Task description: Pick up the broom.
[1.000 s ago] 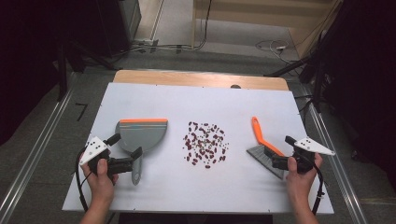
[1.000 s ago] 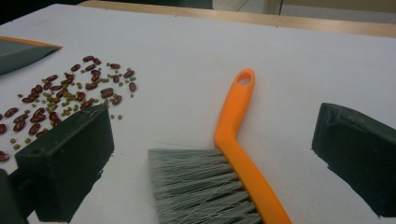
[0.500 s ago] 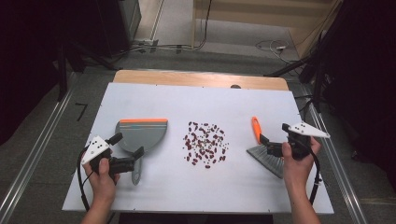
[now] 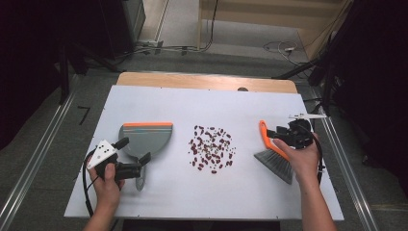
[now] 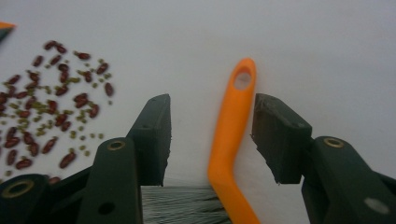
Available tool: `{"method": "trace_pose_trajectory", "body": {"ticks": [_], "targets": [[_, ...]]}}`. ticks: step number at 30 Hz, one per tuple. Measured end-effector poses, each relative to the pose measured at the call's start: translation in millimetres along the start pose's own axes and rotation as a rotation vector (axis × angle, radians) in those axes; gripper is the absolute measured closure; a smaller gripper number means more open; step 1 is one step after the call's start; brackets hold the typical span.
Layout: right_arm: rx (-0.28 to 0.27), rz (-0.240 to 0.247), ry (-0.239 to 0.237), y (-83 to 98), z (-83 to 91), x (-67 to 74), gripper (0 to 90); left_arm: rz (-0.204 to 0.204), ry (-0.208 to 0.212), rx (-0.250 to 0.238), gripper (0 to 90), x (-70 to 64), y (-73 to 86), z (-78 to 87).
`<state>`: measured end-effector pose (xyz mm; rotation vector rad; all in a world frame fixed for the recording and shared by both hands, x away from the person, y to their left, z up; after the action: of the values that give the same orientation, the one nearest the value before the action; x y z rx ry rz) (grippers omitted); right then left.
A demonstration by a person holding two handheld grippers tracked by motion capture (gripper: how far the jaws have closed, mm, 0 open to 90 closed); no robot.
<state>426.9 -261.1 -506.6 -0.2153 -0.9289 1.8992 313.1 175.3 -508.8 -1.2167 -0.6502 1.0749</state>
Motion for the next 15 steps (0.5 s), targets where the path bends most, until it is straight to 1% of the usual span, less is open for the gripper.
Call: {"method": "trace_pose_trajectory", "body": {"ticks": [1,2,3,6,8,9,10,11,12,13,14,15], "targets": [[0.0,0.0,0.0,0.0,0.0,0.0,46.9,0.0,0.0,0.0,0.0,0.0,0.0,0.0],[0.023,-0.011,0.014,2.4,-4.6,-4.1,50.9,0.0,0.0,-0.001,0.0,0.2,-0.1,-0.1],[0.035,-0.011,0.014,3.6,-7.7,-4.9,51.6,0.001,-0.001,-0.001,0.0,0.4,-0.2,0.0],[0.09,0.022,0.045,9.9,-16.4,-6.7,55.3,-0.001,-0.002,0.0,0.0,0.5,0.3,0.2],[0.124,0.022,0.063,14.1,-20.7,-7.7,57.2,-0.001,-0.003,0.003,0.0,0.7,0.9,0.3],[0.124,0.022,0.063,14.1,-20.7,-7.7,57.2,-0.001,-0.003,0.003,0.0,0.7,0.9,0.3],[0.161,0.029,0.096,18.3,-23.1,-11.3,59.2,-0.002,-0.003,0.004,0.0,0.7,1.3,0.3],[0.175,0.029,0.108,20.1,-24.3,-13.2,60.3,-0.004,-0.002,0.008,0.0,0.7,2.2,0.1],[0.19,0.021,0.104,22.3,-25.5,-13.9,61.9,-0.004,-0.003,0.008,0.0,0.6,2.5,-0.2],[0.207,0.011,0.09,24.9,-26.9,-13.5,62.8,-0.004,-0.003,0.008,0.0,0.6,2.5,-0.2],[0.207,0.011,0.09,24.9,-26.9,-13.5,62.8,-0.005,-0.004,0.011,0.0,0.4,3.0,-0.4],[0.228,0.008,0.077,29.0,-30.6,-13.4,62.8,-0.005,-0.002,0.013,0.0,-0.1,3.3,-0.6]]}}
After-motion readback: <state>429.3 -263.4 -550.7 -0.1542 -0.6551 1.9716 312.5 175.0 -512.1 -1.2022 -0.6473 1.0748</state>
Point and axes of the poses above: each handheld gripper's, and its own axes: z roughly backward along the jaws, y roughly out of its underside, x roughly to its left, the point moved 10 cm from there along -z, roughly forward along the jaws, and after that the axes turned 7 degrees about -y, right-handed, at the moved point
